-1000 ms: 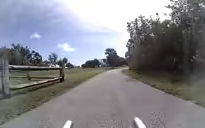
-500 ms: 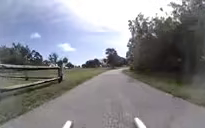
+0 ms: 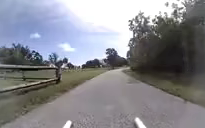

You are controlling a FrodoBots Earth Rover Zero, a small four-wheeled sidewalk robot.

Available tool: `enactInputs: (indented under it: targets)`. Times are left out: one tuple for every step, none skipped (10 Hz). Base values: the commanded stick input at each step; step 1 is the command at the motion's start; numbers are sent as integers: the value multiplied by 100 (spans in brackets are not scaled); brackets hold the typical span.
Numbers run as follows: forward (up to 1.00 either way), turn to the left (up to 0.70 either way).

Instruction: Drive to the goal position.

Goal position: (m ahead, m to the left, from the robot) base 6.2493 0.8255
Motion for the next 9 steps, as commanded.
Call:
enactInputs:
  targets:
    - [50, 0]
    - [50, 0]
    - [50, 0]
    - [50, 0]
    - [50, 0]
    - [50, 0]
    - [50, 0]
    - [50, 0]
    - [50, 0]
